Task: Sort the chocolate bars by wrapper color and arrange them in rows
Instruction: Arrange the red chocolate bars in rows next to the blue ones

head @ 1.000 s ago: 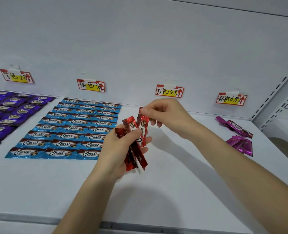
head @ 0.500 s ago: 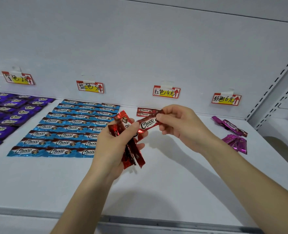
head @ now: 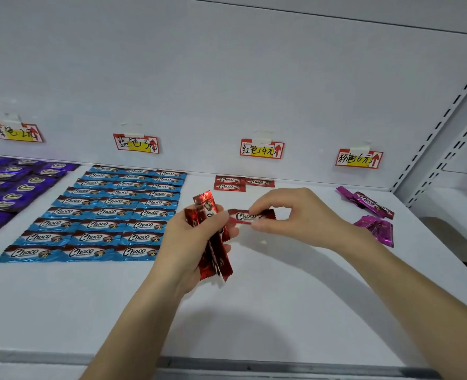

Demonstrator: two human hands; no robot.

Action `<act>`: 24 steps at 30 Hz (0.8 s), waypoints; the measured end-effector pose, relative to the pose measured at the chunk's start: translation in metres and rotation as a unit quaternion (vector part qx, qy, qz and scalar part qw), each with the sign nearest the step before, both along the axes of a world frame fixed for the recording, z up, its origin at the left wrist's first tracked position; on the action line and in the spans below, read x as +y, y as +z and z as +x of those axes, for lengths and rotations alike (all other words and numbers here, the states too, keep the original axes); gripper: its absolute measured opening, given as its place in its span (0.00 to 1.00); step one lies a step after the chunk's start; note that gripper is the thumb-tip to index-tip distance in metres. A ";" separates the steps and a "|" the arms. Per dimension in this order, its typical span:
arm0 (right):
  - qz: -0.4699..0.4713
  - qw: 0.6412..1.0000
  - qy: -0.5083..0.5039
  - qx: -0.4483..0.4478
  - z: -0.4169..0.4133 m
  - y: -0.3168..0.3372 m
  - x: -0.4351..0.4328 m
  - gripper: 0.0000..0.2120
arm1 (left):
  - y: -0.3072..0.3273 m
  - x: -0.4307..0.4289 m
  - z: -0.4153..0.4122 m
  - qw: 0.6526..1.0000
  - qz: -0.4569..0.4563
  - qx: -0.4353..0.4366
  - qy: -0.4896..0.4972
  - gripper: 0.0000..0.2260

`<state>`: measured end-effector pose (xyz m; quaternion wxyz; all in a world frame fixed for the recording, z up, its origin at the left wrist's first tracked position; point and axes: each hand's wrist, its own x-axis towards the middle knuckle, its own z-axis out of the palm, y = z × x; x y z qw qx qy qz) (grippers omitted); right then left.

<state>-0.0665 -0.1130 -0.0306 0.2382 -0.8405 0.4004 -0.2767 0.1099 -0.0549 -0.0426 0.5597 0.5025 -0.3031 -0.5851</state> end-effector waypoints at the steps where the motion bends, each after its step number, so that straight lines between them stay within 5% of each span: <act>1: -0.008 1.000 -0.015 0.006 -0.004 -0.004 -0.008 0.05 | -0.001 -0.001 -0.001 1.000 0.015 0.019 0.004 0.07; 7: -0.016 0.988 -0.142 0.049 -0.024 -0.024 -0.085 0.07 | -0.004 -0.009 -0.004 0.998 0.055 0.038 -0.013 0.14; 24: -0.029 0.982 -0.118 0.146 -0.018 -0.051 -0.137 0.09 | -0.008 -0.017 0.000 0.995 0.078 0.063 -0.011 0.06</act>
